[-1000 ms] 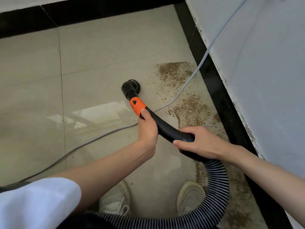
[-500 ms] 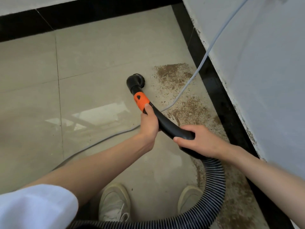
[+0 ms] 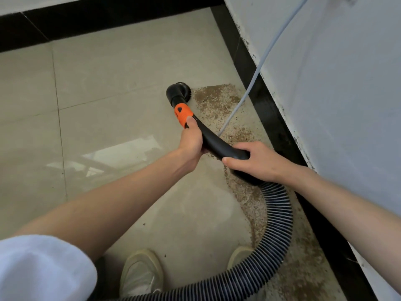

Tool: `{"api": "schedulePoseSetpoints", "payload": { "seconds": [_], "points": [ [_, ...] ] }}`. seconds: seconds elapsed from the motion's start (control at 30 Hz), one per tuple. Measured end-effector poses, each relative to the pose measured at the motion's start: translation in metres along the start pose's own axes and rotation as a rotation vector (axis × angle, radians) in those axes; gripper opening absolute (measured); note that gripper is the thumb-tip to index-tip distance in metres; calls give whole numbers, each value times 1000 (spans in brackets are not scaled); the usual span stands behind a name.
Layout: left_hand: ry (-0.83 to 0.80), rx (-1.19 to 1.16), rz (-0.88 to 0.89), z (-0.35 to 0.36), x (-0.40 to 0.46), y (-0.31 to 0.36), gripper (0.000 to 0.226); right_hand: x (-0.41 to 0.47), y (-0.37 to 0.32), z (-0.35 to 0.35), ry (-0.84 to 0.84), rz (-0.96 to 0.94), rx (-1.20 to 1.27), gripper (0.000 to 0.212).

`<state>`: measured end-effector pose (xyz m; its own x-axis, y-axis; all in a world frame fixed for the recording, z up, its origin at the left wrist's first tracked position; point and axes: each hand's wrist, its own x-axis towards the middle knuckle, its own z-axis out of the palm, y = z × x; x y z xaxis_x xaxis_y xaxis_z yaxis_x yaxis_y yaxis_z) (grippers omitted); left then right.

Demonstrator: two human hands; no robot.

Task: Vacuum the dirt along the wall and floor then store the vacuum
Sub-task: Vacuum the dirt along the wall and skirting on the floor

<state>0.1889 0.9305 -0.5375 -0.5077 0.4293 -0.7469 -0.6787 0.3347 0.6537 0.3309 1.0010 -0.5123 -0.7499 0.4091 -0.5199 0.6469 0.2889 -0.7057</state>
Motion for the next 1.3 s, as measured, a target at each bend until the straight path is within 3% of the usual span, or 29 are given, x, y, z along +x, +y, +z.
{"api": "schedulePoseSetpoints", "payload": {
  "seconds": [0.8, 1.0, 1.13, 1.23, 1.3],
  "points": [
    [-307, 150, -159, 49, 13, 26, 46, -14, -8, 2, 333, 260, -186, 30],
    [-131, 200, -21, 35, 15, 19, 48, -12, -12, 2, 214, 170, -14, 28],
    [18, 137, 24, 4, 5, -1, 52, -16, -12, 14, 114, 101, -36, 33],
    [50, 73, 26, -14, -8, -13, 45, -21, -11, 21, 41, 65, -43, 45],
    [58, 53, 30, -20, -15, -19, 43, -23, -7, 22, 2, 48, -52, 36]
  ]
}}
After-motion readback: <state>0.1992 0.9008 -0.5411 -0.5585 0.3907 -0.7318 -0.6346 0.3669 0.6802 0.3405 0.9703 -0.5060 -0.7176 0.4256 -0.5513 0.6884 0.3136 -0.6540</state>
